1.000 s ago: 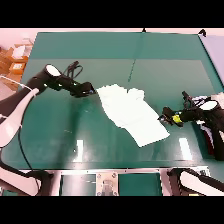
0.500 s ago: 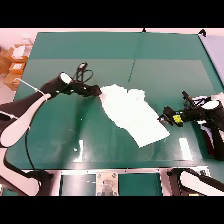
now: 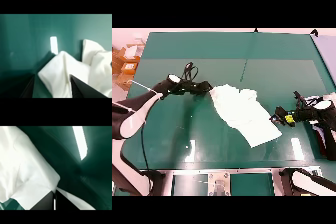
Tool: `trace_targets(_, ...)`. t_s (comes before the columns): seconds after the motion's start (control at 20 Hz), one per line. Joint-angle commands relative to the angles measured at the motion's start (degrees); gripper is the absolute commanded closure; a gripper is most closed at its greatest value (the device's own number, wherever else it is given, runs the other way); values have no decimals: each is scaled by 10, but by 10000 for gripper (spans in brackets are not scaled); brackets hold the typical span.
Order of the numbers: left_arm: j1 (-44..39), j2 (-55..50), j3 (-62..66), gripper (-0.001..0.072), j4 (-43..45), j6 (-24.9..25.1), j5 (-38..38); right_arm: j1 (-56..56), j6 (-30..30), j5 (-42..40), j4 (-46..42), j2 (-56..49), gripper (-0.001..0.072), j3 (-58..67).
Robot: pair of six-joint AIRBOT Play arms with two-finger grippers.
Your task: Fold the shirts.
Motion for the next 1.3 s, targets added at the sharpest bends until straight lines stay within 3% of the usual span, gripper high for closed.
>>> trace_targets(0.0,-23,-24,14,420,-63,39,19,0,0,-3,0,0,696,1)
trace_targets(0.05,-30,-25,16,633,-63,53,19,0,0,-3,0,0,696,1)
trace_targets(0.1,-31,-24,17,683,-61,67,10,0,0,-3,0,0,696,2)
trace_targets(0.35,52,42,100,685,-28,20,-141,-15,0,55,18,3,697,123)
trace_targets(0.6,145,231,229,685,122,-63,-219,-54,27,138,43,48,697,425)
trace_targets(0.8,175,368,332,685,143,-76,-242,-85,48,135,45,101,697,644)
trace_targets(1.0,175,459,440,685,143,-88,-234,-88,47,70,33,154,697,801)
trace_targets(1.15,175,529,443,685,144,-89,-201,-88,48,-53,-7,207,697,821)
trace_targets(1.25,175,546,442,684,165,-103,-220,-88,50,-85,-13,216,697,821)
